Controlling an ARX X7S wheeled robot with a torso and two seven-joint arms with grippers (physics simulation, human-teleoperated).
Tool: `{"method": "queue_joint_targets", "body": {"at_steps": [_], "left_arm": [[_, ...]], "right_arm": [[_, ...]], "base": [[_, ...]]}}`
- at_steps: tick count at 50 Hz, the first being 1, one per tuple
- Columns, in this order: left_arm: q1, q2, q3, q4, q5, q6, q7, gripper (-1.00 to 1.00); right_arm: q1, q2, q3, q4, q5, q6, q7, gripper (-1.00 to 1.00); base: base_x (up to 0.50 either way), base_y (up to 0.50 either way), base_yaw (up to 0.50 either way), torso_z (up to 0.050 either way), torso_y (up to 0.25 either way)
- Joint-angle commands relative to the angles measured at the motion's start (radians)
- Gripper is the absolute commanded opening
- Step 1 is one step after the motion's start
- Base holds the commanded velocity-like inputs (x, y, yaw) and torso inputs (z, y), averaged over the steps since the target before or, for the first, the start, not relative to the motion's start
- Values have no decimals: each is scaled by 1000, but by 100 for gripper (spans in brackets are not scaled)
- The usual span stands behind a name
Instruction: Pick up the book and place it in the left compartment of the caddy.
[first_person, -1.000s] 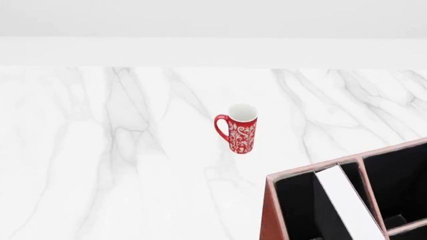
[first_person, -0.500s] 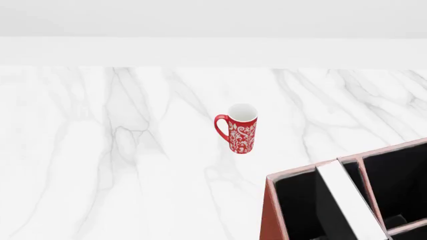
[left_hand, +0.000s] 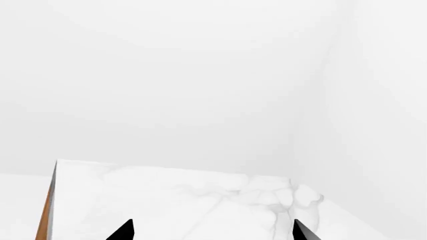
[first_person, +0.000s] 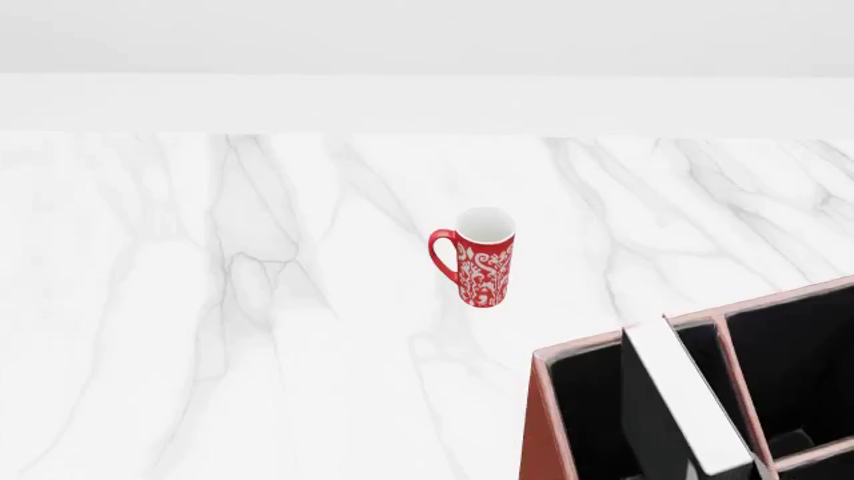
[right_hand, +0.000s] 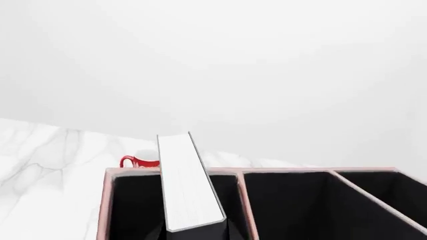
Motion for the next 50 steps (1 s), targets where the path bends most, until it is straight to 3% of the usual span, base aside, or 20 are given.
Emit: {"method": "queue_joint_targets", "body": {"at_steps": [1,30,50], "left_arm": [[2,-11,38,-13,39,21,48,100],[3,-10,39,-19,42,25,46,100],[5,-12,40,-12,48,17,41,100]], "right_arm": [[27,-33,36,54,-6,-37,-19,-100],[-2,-87,42,127,22,-55,-47,-100],[-51,-181,50,277,88,-107,-108,-100]], "base": [[0,0,0,0,0],[0,0,0,0,1],[0,0,0,1,1]]}}
